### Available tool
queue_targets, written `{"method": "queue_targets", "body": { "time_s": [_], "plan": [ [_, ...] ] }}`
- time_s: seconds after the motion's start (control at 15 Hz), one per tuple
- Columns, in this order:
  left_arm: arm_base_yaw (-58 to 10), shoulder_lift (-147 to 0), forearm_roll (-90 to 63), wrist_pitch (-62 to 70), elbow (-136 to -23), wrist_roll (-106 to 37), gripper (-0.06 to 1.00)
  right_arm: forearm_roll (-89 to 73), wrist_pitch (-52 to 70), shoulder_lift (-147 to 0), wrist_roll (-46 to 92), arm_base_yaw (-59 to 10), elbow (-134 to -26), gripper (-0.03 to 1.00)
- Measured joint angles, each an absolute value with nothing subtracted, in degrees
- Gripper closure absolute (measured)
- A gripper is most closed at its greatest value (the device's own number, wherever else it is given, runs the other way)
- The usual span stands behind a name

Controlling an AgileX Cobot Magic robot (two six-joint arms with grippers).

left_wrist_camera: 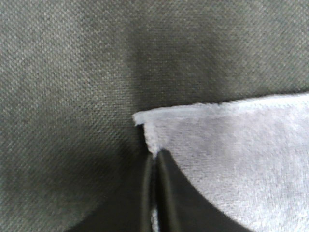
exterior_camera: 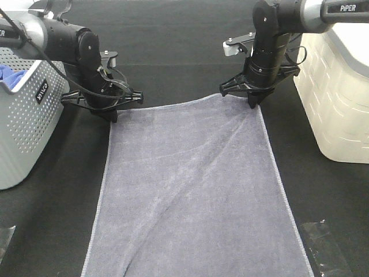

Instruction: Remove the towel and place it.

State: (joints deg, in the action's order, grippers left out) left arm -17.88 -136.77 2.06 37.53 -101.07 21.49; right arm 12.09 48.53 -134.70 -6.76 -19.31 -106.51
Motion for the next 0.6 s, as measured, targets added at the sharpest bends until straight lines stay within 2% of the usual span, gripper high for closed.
{"method": "queue_targets", "body": {
  "time_s": [0.33, 0.6],
  "plan": [
    [-17.9, -136.5, 2.8, 35.9, -101.1, 20.1, 0.94, 15.1, 44.5, -134.7, -9.9, -19.3, -106.5, 0.97],
    [-18.0, -135.2, 11.3, 27.1, -102.2, 22.5, 0.94, 19.5, 35.5, -134.7, -11.5, -19.3, -106.5, 0.97]
  ]
}}
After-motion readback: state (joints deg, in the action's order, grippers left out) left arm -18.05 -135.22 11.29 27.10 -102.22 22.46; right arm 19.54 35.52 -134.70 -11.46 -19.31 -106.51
